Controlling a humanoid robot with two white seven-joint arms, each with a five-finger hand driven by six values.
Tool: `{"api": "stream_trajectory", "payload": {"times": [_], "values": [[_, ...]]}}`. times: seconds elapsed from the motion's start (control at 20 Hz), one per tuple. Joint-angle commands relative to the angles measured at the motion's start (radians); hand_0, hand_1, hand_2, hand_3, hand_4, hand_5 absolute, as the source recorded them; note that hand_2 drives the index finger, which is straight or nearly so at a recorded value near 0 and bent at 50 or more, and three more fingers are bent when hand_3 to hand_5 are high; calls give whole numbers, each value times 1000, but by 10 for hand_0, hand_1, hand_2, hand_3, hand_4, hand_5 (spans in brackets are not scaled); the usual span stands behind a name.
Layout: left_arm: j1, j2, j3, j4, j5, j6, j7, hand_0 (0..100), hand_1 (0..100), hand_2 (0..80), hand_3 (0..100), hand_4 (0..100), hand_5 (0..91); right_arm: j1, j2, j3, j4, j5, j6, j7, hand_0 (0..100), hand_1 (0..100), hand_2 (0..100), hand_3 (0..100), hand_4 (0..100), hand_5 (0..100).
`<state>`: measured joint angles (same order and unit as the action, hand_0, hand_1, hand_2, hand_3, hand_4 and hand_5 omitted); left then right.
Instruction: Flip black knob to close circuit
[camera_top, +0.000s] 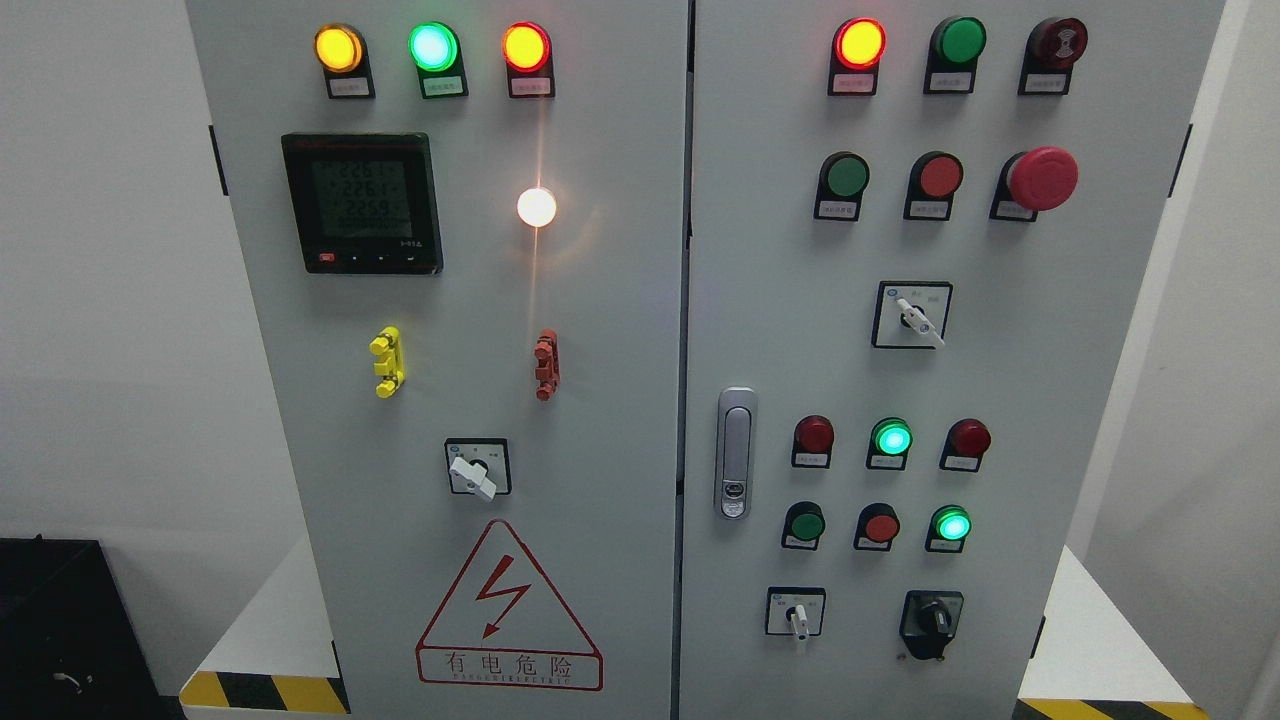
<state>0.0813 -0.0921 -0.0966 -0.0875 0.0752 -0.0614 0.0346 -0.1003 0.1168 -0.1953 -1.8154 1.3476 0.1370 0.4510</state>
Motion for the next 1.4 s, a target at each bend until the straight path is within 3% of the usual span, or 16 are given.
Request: {"api": "stream_trajectory", "payload": {"times": [0.0,0.35,1.35], "values": [[0,0,0,0,0,0,1,120,556,0,0,0,0,-53,7,-3,-13,38,10,9,0,0,899,1000,917,912],[0,0,0,0,0,0,1,120,556,0,0,0,0,-130,6,-9,57,59,33,9,0,0,898,1000,917,910],[0,0,0,0,0,0,1,120,556,0,0,0,0,-196,3,-12,100,76,50,9,0,0,895,1000,916,907]]}}
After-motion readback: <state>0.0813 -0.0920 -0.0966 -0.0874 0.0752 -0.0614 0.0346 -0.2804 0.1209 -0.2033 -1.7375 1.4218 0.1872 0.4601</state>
